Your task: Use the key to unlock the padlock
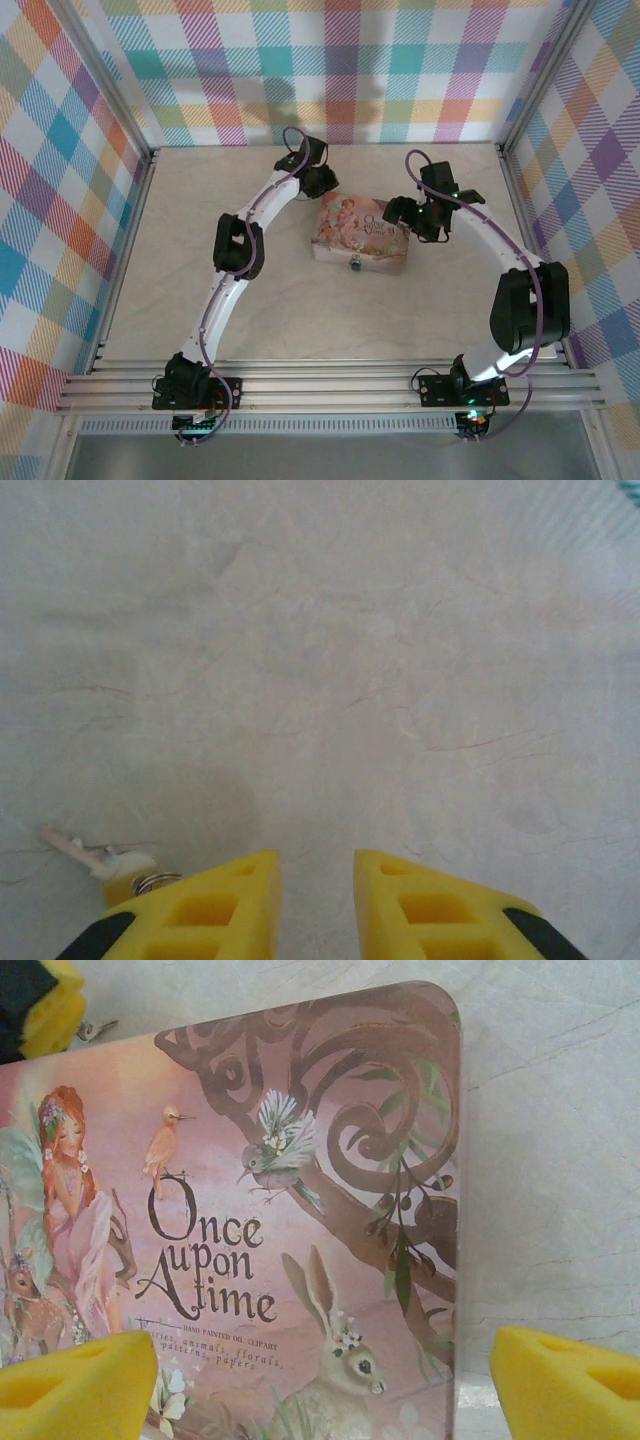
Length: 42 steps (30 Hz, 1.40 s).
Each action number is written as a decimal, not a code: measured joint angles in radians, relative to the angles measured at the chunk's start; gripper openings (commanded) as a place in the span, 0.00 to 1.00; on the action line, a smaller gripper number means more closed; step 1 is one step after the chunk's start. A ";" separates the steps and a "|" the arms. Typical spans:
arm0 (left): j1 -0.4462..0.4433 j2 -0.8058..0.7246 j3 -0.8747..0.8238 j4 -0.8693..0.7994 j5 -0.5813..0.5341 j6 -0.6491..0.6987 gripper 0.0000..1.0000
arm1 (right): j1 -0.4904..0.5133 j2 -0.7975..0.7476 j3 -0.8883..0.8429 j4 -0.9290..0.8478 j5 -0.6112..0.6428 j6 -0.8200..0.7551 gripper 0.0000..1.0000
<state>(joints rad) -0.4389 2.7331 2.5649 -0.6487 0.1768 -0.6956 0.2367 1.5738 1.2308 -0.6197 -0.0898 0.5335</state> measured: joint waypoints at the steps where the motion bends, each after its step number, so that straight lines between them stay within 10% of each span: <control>1: 0.001 0.008 0.000 -0.002 0.006 -0.004 0.25 | 0.000 0.000 0.000 -0.001 0.000 0.000 0.86; 9: 0.014 -0.007 -0.031 -0.014 -0.004 0.016 0.25 | 0.000 0.000 0.000 -0.002 -0.001 0.001 0.86; 28: 0.180 -0.656 -1.028 0.003 -0.165 0.209 0.40 | 0.026 -0.014 -0.015 0.037 -0.060 0.035 0.86; 42: 0.262 -0.899 -1.117 -0.060 -0.151 0.300 0.34 | 0.138 -0.126 -0.119 0.056 -0.025 0.078 0.85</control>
<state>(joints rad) -0.1764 1.8339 1.4483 -0.7082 0.0257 -0.3954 0.3748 1.4483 1.1122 -0.5640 -0.1150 0.6117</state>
